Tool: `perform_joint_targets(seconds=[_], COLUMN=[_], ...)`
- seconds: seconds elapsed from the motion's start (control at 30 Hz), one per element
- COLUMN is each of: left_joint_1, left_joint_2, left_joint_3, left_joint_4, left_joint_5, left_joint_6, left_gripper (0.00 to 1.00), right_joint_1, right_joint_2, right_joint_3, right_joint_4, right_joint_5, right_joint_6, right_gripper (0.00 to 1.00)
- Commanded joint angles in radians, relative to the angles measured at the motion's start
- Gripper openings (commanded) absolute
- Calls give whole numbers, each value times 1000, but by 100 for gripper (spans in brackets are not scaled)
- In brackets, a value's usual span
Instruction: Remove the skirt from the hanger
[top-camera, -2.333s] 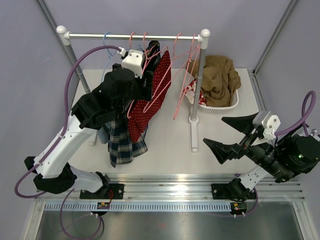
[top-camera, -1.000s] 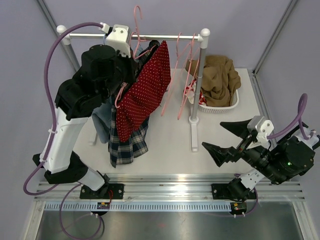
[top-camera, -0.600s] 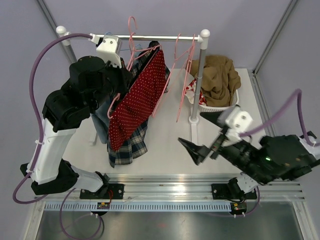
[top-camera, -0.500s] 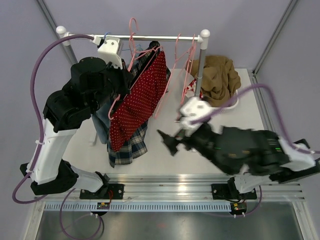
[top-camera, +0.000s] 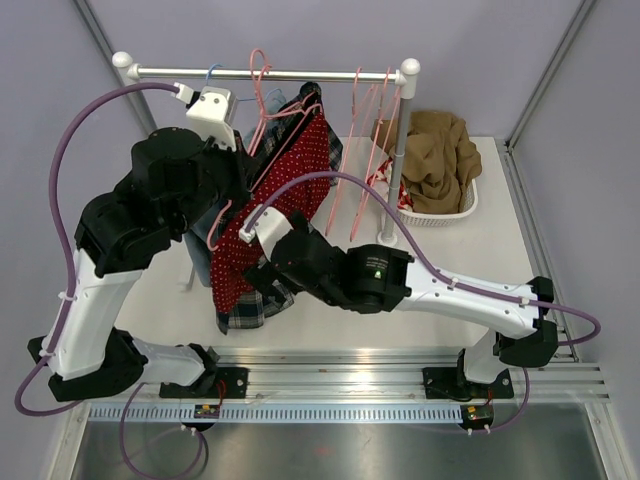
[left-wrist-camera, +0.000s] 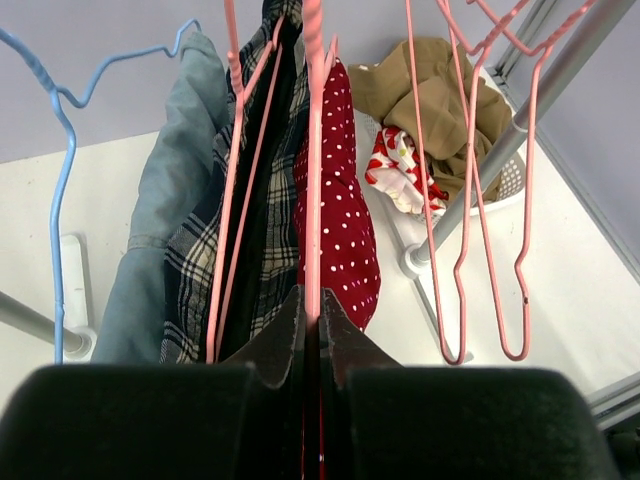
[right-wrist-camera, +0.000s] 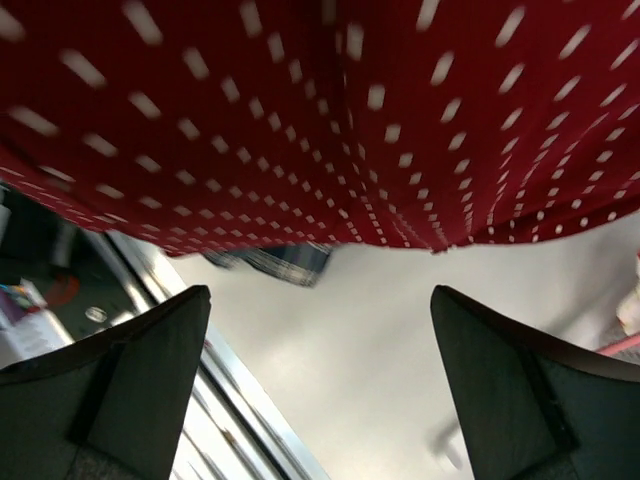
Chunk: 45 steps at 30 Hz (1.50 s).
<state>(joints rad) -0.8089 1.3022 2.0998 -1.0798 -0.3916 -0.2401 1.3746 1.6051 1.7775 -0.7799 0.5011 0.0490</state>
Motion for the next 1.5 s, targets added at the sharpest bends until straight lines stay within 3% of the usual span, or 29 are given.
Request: perform_joint_targets(seconds=[0.0, 0.2, 0.57, 0.63, 0.77, 0.9, 0.97, 1.03, 1.23, 1.37, 1.47], left_joint_1=[-3, -3, -3, -3, -3, -1, -1, -1, -1, 11, 22], left_joint_2=[-30, -8, 22, 19, 3, -11, -14, -14, -21, -15, -14], left_joint_3=[-21, -18, -1, -7, -26, -34, -34, -34, -43, -41, -34], left_joint_4=[106, 122, 159, 161, 164, 165, 166, 164, 161, 162, 167], left_joint_5=[-10, -30, -7, -4, -21, -23, -24, -26, -58, -69, -61], left_joint_6=[15, 35, 24, 22, 36, 39, 39, 42, 58, 73, 73], left_gripper=[0, 0, 0, 0, 0, 0, 0, 0, 0, 0, 0], right_joint_1=[6, 6, 6, 6, 7, 7, 7, 7, 6, 9, 11], right_joint_2=[9, -48, -11, -11, -8, 9, 13, 10, -60, -111, -148], right_joint_3=[92, 53, 23, 8, -18, -21, -21, -18, -58, -104, -150], right_joint_4=[108, 211, 307, 336, 369, 375, 372, 361, 315, 286, 301], right_joint_5=[-67, -148, -115, -72, -4, 14, 13, 10, -4, -30, -24], right_joint_6=[57, 98, 94, 84, 71, 66, 72, 92, 143, 175, 183], right_gripper=[100, 100, 99, 96, 64, 45, 23, 13, 13, 43, 46])
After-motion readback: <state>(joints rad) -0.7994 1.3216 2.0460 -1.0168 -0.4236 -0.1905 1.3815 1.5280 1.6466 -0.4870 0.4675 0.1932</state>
